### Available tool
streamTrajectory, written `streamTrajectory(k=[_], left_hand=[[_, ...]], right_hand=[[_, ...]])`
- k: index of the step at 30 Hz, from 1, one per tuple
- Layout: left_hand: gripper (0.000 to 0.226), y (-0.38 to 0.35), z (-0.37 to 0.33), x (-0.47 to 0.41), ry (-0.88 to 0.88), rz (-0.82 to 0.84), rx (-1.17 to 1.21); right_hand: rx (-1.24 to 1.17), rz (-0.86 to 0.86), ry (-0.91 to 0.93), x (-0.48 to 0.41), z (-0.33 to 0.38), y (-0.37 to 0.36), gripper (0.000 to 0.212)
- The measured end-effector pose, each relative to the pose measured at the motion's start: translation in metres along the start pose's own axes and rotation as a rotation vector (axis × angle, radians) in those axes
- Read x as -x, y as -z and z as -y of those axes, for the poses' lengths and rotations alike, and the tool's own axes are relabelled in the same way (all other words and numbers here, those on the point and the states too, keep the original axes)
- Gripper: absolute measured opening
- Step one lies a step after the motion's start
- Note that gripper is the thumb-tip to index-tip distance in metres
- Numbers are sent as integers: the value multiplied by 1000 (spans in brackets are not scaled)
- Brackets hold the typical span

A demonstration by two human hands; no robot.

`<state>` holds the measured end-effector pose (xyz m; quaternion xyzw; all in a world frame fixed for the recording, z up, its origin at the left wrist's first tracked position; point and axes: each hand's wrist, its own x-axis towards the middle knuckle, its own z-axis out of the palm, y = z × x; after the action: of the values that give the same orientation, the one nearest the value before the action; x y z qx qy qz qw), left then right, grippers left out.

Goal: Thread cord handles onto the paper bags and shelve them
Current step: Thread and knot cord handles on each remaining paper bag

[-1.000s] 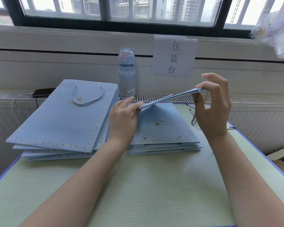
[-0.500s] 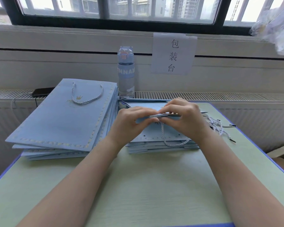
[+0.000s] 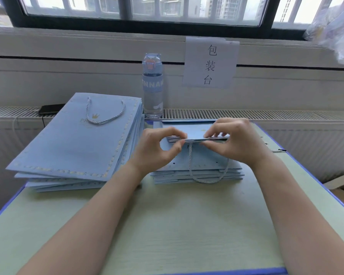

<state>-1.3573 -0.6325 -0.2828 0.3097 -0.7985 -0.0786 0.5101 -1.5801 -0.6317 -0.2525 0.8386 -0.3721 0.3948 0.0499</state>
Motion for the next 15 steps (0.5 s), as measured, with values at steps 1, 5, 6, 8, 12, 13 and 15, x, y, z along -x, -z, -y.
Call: streamTrajectory(k=[1, 5, 6, 8, 12, 13, 15], left_hand=[[25, -1, 3, 1, 17, 103, -7], [49, -10, 8, 6, 177, 509, -131], [50, -12, 9, 7, 217, 579, -176], [52, -14, 12, 8, 251, 644, -248], [54, -12, 11, 6, 313, 653, -246], [54, -11, 10, 5, 325, 663, -243], [52, -10, 10, 4, 344, 695, -232]], right_hand=[[-16, 72, -47, 0, 0, 0, 14], [-5, 388, -268, 0, 7, -2, 11], [21, 461, -331, 0, 7, -2, 11], [63, 487, -452, 0, 1, 2, 12], [237, 176, -771, 9, -33, 21, 12], [284, 154, -849, 14, -44, 26, 15], [319, 261, -989, 24, -63, 29, 21]])
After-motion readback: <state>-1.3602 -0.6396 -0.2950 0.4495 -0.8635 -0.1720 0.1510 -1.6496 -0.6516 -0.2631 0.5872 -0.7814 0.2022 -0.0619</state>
